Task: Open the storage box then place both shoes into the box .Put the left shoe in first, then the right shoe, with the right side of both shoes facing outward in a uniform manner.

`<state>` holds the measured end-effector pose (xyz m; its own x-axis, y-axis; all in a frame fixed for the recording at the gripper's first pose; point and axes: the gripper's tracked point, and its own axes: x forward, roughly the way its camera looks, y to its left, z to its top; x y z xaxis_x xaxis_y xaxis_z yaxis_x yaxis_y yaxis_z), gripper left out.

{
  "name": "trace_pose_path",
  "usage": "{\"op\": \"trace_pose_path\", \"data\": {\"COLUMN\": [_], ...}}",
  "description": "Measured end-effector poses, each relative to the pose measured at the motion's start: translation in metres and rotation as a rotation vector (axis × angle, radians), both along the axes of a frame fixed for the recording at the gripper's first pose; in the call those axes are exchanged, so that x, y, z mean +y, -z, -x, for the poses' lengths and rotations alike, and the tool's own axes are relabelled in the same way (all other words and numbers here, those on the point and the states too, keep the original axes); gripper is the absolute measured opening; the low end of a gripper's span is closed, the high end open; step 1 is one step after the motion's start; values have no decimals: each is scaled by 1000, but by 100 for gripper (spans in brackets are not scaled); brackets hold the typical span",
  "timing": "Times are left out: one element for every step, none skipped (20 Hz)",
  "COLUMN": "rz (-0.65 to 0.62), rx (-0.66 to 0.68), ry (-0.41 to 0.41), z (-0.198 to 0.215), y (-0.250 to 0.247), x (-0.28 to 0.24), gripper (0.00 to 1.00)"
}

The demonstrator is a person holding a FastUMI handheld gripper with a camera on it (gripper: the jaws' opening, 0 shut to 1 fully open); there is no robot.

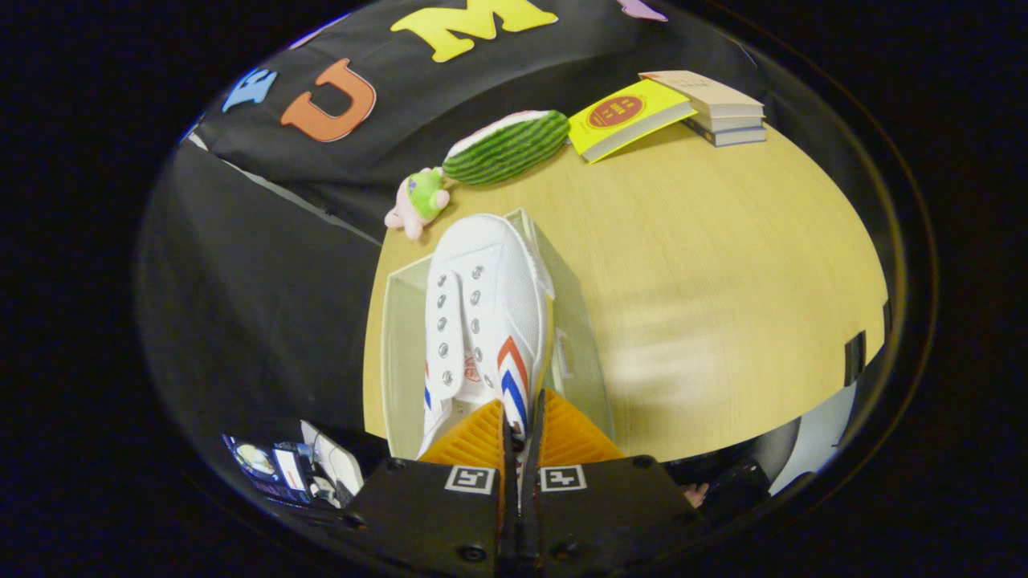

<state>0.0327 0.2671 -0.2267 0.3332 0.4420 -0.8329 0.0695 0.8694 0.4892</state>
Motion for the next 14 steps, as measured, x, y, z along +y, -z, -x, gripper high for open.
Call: {"op": "trace_pose_path", "data": {"rz": [7,15,17,12,4,0,1,4,8,11,15,1,-10,-18], "rx": [-6,-14,-20,-28,-34,-39,-44,-48,-50,-56,-62,-75,-74,-83], "ry": [-6,-14,-18,-23,-24,-29,-33,-40,-45,-49,-58,-63,-68,-76], "z": [-1,-2,-2,-2,-2,-1,-1,0,1,0,2,1,1,1], "y": [2,2,2,1,1,1,1,1,0,-1,-2,-4,-8,-10], "x": [1,1,2,3,5,6,5,5,5,5,6,9,12,15], "gripper": [7,8,10,14,21,22,27,28,30,30,33,36,40,44]}}
